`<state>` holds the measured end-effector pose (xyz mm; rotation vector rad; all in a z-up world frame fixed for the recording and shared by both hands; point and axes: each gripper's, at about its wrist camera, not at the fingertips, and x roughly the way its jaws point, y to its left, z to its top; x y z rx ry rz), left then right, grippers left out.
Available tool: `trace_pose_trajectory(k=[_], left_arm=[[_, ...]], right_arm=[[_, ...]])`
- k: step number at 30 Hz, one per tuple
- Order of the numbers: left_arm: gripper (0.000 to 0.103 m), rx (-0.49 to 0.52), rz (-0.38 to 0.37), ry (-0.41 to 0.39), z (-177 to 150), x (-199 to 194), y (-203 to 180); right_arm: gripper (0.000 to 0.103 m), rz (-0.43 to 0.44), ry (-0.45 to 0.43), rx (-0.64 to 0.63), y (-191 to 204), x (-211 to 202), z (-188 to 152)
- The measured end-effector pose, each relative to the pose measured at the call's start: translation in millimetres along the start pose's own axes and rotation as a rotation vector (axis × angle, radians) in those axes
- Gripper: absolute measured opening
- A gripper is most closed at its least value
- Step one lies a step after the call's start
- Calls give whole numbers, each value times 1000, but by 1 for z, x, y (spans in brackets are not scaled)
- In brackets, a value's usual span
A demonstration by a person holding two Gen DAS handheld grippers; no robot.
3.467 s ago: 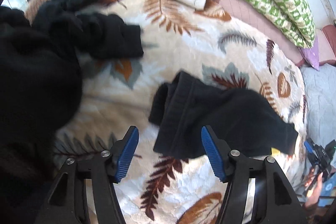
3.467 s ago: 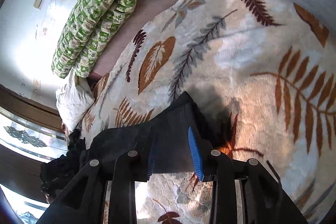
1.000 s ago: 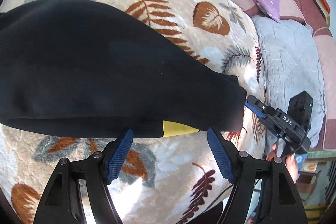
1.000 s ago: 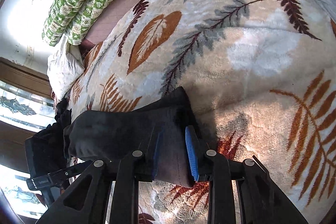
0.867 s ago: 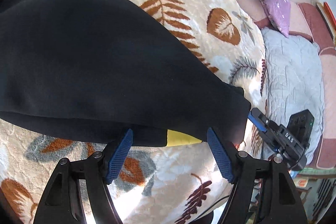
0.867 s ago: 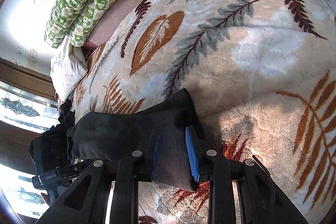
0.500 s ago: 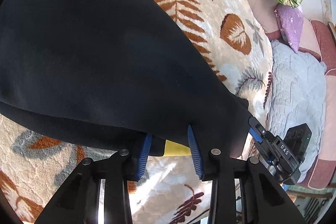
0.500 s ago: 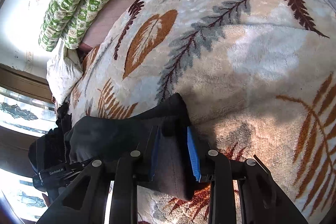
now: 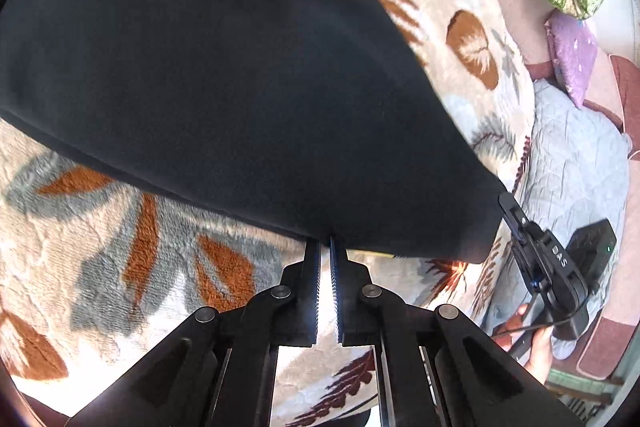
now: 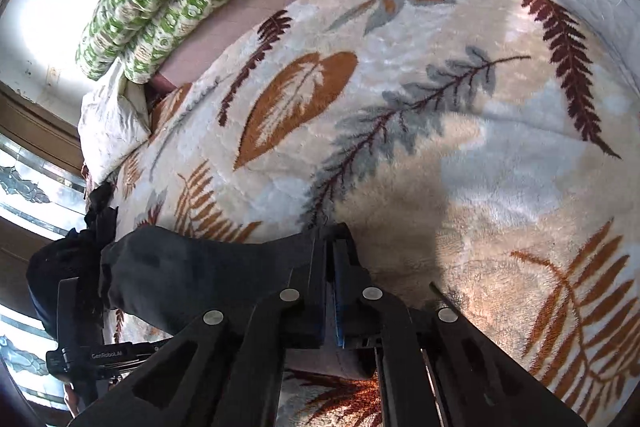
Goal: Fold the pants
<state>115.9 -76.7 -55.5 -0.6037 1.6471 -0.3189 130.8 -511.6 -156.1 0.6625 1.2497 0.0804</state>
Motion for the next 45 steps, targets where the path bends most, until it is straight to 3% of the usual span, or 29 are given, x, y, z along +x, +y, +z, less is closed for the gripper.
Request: trace_pose_trajectory(k=[3,6,7,8,11,13,15,18,20,23,30,37,39,40,42,45], left_arm=[[5,28,-4,13,-1,2,-2],[10,71,-4,12,-4,-6,-5],[10,91,-8,6,-6,-11,-6],[10,114,-10,-3,-8,-20,-7],[11,180,-21,-81,-13,-63,-3],[19,209,5,-177,-9,-105,8],[45,220,83,-323,2,-154,25],[70,201,202,-494,18,-216,56],[76,193,257,-521,32,-241,76],[79,188,287,-479,50,-250,105],[79,139,306,-365,101,-206,148],[79,145,166,-247,131,-151,162],[80,162,177,-276,133,-144,160],[78,170,179,-286,134,-142,161],[45,151,180,-290,135,-141,163],[32,80,102,-269,132,-142,175]], right_arm=[[8,-6,25,35,-10,14,-4],[12,59,36,91,-20,9,-9],[18,88,31,113,-23,3,-10],[26,116,21,127,-27,-3,-12],[32,127,11,128,-33,-17,-21],[33,131,33,116,-35,-18,-30],[33,117,48,117,-36,-13,-38],[33,136,66,153,-40,-3,-47],[43,157,67,164,-39,4,-52],[58,188,39,166,-34,4,-53],[59,167,42,114,-23,3,-54],[59,123,54,61,-8,9,-54],[55,128,69,49,-4,12,-54],[47,121,81,36,-2,14,-54],[36,81,92,18,-1,16,-56],[23,98,71,37,-3,14,-56]])
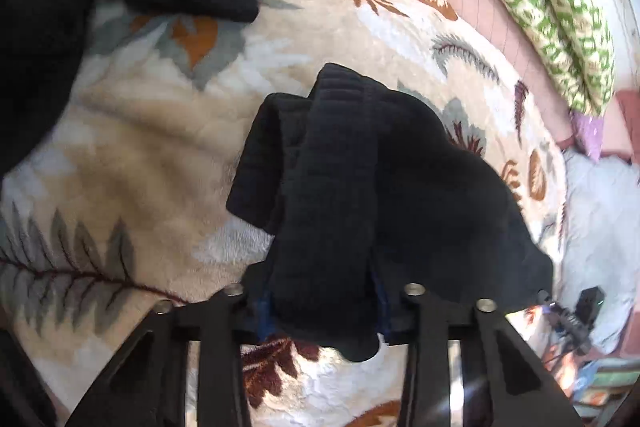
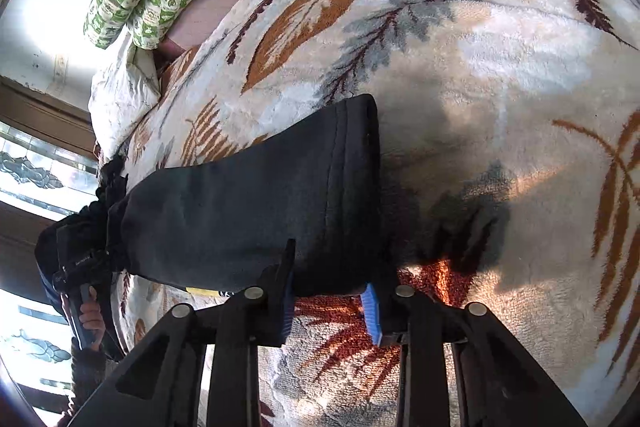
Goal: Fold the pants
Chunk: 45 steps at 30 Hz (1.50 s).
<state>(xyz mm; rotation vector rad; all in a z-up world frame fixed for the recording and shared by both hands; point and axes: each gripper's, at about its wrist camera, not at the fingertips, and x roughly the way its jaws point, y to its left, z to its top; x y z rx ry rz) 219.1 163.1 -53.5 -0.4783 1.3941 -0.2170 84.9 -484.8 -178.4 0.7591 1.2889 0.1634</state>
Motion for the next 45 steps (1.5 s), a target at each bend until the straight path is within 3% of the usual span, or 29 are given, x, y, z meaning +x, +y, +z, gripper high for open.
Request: trace_pose_trajectory(k=[6,17,19,24,27,32,34,37,39,42,45], left_arm=[[30,-81,-42,-23,-11,-10,10],[30,-68,-74,-72,-60,-82,10],[30,-53,-49,-75,-65,-89,11],[30,-35,13,-40,-54,-61,9],[32,17,102,-35,-49,-45,5],[41,124,89,-54,-67,-70,2],[44,149,69,-71,-75,-88,5],[52,196,107,-128,-77,-115,5],[61,200,108,-153,-71,-126,2],[61,213,70,-122,-52,-125,-11],[61,223,63,-65,-32,-109,-22]], right_arm=[[19,67,-80,55,2,-12,-9],[19,203,-128,99,6,-54,-31],[19,225,-131,119,1,-61,-38],[21,102,-75,142,-22,-45,-49],[28,46,-56,119,-21,-33,-54],[35,27,-43,115,-21,-51,-57],[35,-16,-89,102,-23,-71,-55],[35,-38,-169,73,-20,-97,-43],[35,-27,-182,28,-8,-102,-32],[35,29,-134,-115,40,-82,-14],[35,116,-31,-287,109,-33,-2]])
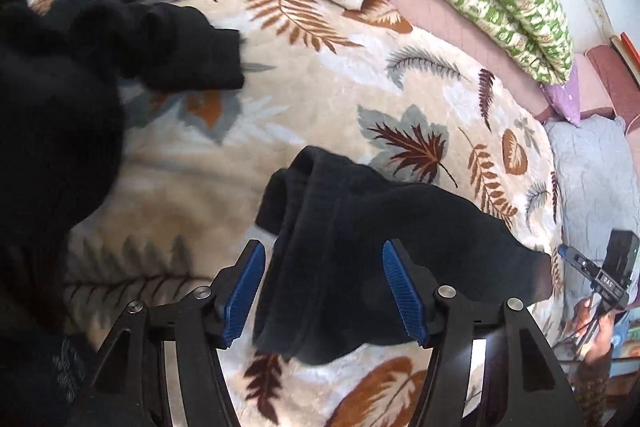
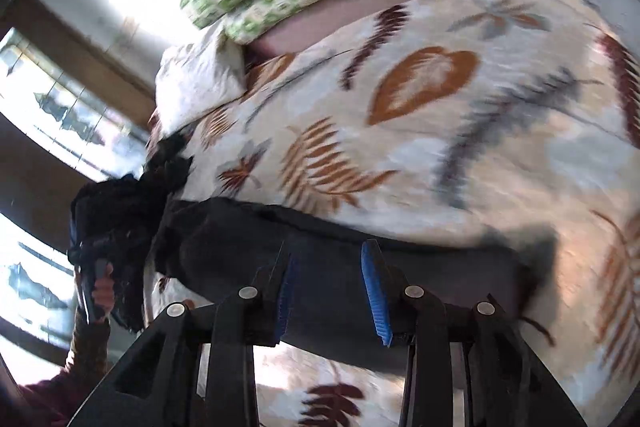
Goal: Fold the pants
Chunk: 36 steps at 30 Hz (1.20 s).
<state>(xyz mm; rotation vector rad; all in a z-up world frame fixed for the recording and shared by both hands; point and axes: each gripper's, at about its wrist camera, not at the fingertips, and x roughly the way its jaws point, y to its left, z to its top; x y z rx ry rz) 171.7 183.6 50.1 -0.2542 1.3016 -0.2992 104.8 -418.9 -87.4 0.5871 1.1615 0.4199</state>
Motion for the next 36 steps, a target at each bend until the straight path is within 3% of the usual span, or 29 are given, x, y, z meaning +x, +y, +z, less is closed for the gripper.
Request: trace_pose_trajectory(k=[3,6,10,13,17,20,22,24,25,26,28,33,36], left_arm=[[61,9,37,42,11,15,-3],[62,-5,-30,107,15,27,-1],[69,-12,-64,148,23,40,4],[73,-7,-68,174,27,50,3],[78,19,-67,173,33,62,-2],[78,6,-83,161,37,73,-6],[66,-2,-79,144,37,74,-7],[40,-14,-49,139,35,75,-6],[35,-26,-36,140,33,75,-5],[29,-28,-27,132,32,73,-4],[27,-13,-2,96,29,65,-6],[26,4,46,29,29,61,-16],[26,6,83,61,30,74,-18]], right_arm=[[35,67,108,-110,46,62,18],[35,52,199,-142,66,108,26],[35,147,253,54,50,135,29],[35,154,257,184,40,144,29],[35,65,266,276,35,153,31],[35,48,314,353,32,166,30],[35,60,310,373,35,176,31],[35,48,271,382,38,181,34],[31,51,263,379,39,183,34],[18,46,253,355,43,183,36],[4,51,222,307,47,178,42],[3,93,118,399,25,170,55],[4,95,106,471,10,185,55]])
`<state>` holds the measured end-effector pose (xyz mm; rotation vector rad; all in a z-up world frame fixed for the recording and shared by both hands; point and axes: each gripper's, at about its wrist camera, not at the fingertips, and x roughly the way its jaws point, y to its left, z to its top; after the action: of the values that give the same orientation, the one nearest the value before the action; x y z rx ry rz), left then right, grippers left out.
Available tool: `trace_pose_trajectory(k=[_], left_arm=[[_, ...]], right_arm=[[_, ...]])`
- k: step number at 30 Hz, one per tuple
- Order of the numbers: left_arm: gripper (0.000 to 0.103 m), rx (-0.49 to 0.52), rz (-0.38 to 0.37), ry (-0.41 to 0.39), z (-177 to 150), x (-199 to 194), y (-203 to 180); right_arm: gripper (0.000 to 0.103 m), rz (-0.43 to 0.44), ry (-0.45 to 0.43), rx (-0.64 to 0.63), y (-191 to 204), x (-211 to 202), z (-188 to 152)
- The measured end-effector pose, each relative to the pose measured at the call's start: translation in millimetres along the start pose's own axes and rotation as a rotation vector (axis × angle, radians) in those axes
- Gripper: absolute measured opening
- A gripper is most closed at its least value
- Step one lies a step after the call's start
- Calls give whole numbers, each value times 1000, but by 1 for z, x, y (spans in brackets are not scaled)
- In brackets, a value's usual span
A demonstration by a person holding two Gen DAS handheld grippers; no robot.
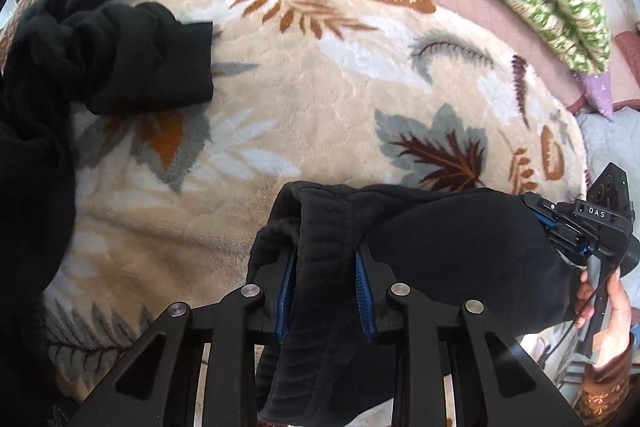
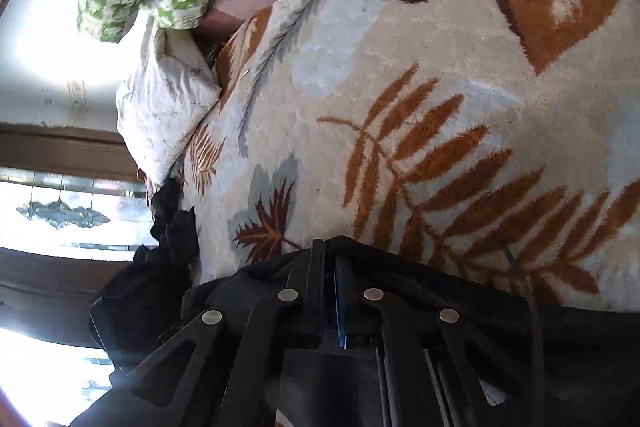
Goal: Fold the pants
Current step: 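Regrasp the folded pants with the left gripper and lay them flat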
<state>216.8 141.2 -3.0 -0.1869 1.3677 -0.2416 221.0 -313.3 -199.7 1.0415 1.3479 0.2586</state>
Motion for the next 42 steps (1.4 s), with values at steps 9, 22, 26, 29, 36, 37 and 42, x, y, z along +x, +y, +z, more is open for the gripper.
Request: trace_pose_trajectory(k=[9,22,26,29,36,37,42], left_arm=[[27,-87,-98,44,10,1,17],[26,-82,-39,-85,4,-23,7],[27,-97,0,-39,17,2,10],[31,-100,-30,-23,19,2,13],[67,-64,-130,-39,12,-32,29],[69,-68,-146,-48,9,-37,34],[80,-35,-176,-25,-15,-42,39]], right_arm=[[40,-104,183,-364,41,4,-18],[7,-237,39,-742,80,-21,-46],[2,-335,-6,-726,69,-2,-35],[6,-376,-1,-672,51,8,-21],[12,-129,-73,-466,20,-70,-22],[15,-125,-84,-450,12,-86,-27],[26,-165,-163,-338,-46,-162,-52]])
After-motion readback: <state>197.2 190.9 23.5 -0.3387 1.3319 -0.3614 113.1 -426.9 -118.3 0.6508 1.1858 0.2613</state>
